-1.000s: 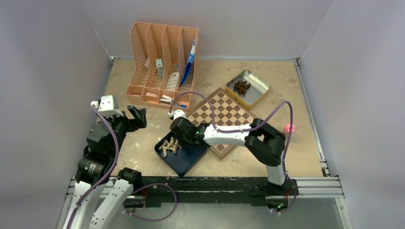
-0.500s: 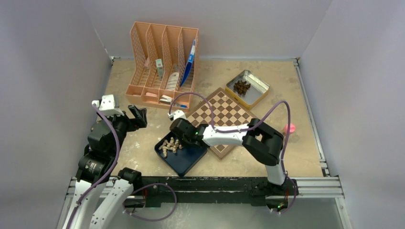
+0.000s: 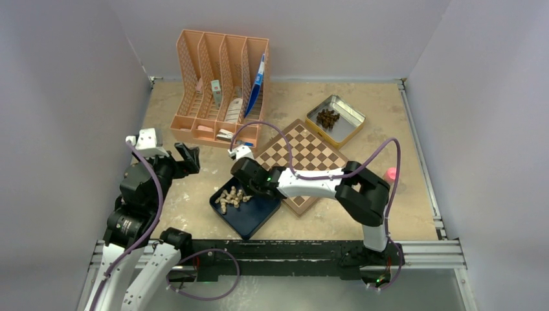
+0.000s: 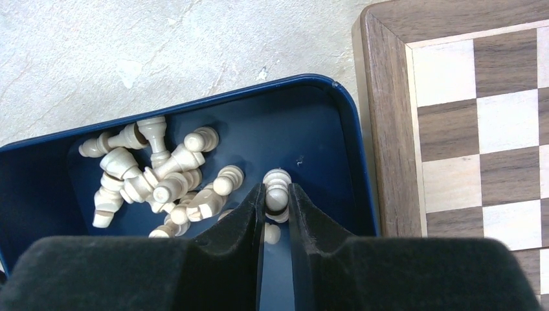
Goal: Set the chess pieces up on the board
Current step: Pick up the chess piece from the storage box, then place the chess piece on the chessboard.
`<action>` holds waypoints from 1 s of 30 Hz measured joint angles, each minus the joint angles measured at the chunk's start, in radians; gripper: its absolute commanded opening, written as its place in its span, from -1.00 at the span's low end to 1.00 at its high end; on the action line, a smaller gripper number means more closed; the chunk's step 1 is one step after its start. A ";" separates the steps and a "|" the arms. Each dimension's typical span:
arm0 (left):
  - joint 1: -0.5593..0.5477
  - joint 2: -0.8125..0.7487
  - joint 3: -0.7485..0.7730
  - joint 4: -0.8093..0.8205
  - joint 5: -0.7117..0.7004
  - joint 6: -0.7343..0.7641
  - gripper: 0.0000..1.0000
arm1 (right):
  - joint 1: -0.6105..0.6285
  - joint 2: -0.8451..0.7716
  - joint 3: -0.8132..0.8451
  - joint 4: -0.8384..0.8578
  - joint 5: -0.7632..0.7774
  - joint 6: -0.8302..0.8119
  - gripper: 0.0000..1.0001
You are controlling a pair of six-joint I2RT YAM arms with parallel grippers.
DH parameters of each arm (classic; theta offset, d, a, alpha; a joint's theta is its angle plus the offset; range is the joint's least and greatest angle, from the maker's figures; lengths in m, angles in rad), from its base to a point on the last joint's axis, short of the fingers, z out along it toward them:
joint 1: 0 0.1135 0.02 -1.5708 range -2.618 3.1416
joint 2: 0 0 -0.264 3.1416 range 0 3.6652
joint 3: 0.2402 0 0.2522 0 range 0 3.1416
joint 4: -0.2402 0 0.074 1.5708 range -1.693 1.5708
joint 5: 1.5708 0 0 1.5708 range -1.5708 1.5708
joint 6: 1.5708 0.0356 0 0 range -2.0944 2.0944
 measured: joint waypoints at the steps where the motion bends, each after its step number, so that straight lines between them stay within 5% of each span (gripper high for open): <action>1: 0.000 0.000 -0.001 0.000 0.001 0.000 0.70 | -0.002 0.000 0.000 0.000 0.000 0.000 -0.58; 21: 0.000 0.009 -0.005 0.000 0.005 0.000 0.70 | -0.055 -0.185 0.008 -0.034 -0.012 0.000 -0.59; 30: 0.000 0.009 -0.005 0.000 0.009 0.000 0.70 | -0.267 -0.193 0.001 -0.071 0.005 -0.016 -0.57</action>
